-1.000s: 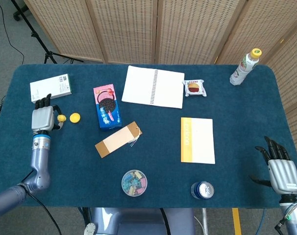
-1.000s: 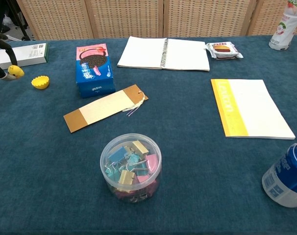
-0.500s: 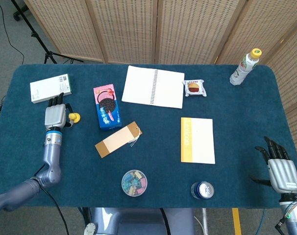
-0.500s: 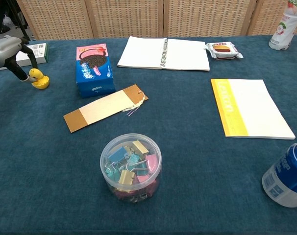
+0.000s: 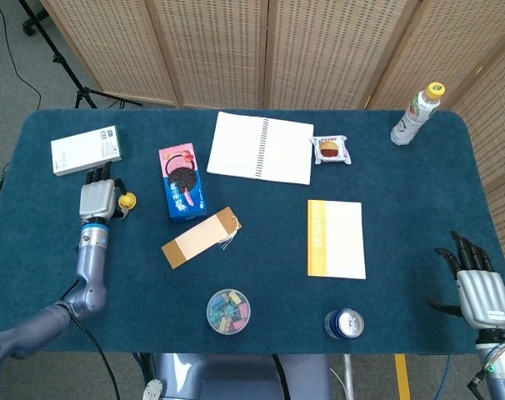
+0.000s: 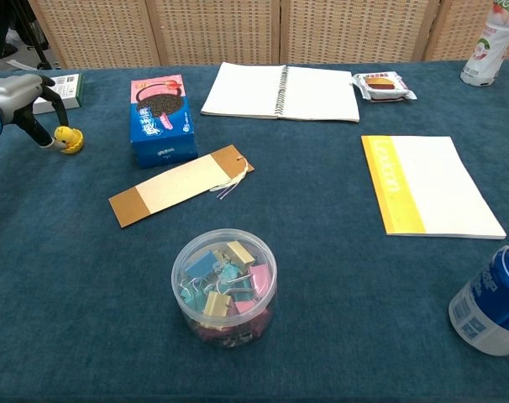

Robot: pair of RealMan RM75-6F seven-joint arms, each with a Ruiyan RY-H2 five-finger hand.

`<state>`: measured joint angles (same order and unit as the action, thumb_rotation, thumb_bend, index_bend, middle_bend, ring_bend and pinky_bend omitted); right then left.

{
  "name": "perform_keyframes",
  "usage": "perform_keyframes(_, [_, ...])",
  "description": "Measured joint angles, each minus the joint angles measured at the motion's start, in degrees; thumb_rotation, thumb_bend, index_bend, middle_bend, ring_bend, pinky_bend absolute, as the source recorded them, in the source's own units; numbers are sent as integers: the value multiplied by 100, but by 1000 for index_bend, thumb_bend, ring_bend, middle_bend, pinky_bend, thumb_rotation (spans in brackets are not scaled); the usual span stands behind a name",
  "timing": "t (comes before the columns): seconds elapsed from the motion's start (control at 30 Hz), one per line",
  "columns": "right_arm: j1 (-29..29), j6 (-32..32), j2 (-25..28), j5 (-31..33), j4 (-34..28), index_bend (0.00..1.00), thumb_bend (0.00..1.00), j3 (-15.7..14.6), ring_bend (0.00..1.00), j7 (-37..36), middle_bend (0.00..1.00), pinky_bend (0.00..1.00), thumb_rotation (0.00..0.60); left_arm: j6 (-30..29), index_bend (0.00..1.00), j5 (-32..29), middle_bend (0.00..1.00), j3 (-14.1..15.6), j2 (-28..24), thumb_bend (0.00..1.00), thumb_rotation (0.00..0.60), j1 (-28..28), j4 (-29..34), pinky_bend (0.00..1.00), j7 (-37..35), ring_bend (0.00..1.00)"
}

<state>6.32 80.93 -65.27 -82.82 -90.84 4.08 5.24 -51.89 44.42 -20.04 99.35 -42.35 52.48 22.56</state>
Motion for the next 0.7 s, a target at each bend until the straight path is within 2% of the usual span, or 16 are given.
perform_keyframes(0.13, [3, 5, -11, -19, 4, 201, 0, -8, 0, 9, 0, 91, 600, 6, 441, -73, 0, 14, 7, 198, 600, 5, -16, 36, 120, 0])
perform_keyframes(0.23, [4, 5, -13, -15, 6, 201, 0, -5, 0, 8, 0, 91, 600, -31, 407, -111, 0, -1, 17, 172, 600, -3, -51, 36, 170, 0])
perform_keyframes(0.47, [9, 7, -20, -18, 12, 201, 0, -4, 0, 10, 0, 91, 600, -161, 364, -28, 0, -52, 10, 155, 600, -4, -30, 36, 72, 0])
perform_keyframes(0.7, [10, 10, -27, -34, 4, 201, 0, -14, 0, 32, 0, 91, 600, -365, 361, 132, 0, -88, -84, 155, 600, 21, 184, 36, -30, 0])
